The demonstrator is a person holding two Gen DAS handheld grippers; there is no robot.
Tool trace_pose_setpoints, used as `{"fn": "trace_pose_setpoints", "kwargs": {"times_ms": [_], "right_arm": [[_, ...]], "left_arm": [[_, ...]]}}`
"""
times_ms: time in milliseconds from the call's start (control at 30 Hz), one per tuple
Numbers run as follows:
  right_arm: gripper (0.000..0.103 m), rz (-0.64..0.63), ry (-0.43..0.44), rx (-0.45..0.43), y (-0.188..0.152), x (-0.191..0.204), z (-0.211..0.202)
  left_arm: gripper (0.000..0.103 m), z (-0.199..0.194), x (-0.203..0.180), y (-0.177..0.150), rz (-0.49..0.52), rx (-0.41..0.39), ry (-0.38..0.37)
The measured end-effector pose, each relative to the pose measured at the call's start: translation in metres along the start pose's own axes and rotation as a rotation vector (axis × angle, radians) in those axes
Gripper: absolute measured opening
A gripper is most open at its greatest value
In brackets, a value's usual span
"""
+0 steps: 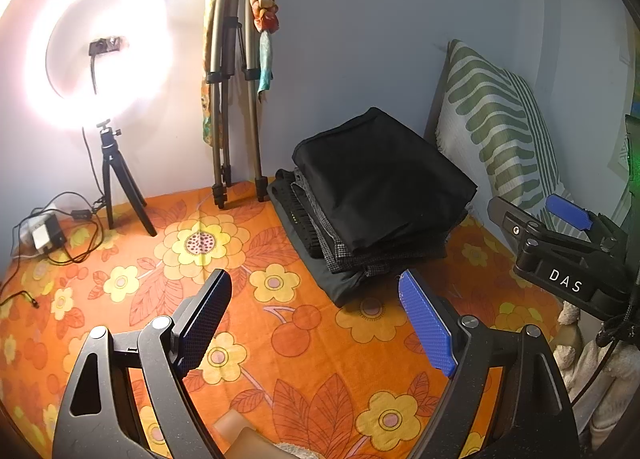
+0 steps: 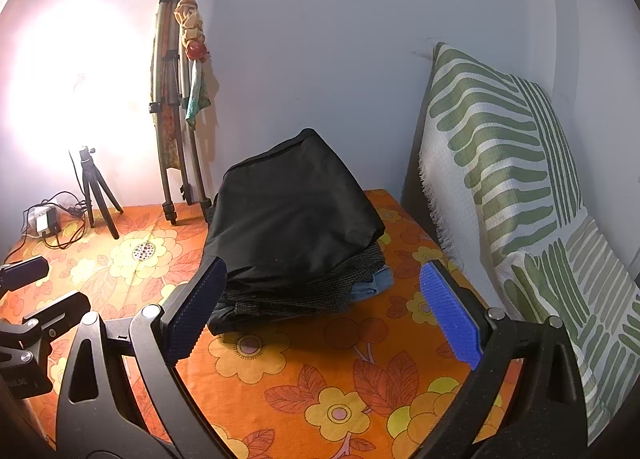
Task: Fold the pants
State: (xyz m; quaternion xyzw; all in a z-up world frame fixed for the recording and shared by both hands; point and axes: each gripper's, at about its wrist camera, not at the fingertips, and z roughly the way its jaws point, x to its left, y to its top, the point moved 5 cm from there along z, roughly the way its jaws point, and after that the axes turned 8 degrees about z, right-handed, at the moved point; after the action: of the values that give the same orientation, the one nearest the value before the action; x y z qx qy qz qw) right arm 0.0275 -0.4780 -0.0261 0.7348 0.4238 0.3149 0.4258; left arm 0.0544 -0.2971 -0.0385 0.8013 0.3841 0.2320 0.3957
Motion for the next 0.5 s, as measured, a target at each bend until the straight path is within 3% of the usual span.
{"fn": "trace_pose_setpoints", "kwargs": {"times_ms": [500], "right_arm": [[0.099,0.000,-0.001,0.001,-0.0003,0.0001,-0.0002]], "left_arm": [[0.086,-0.0009,-0.0001,-0.0003,0.002,-0.001,-0.002]]}}
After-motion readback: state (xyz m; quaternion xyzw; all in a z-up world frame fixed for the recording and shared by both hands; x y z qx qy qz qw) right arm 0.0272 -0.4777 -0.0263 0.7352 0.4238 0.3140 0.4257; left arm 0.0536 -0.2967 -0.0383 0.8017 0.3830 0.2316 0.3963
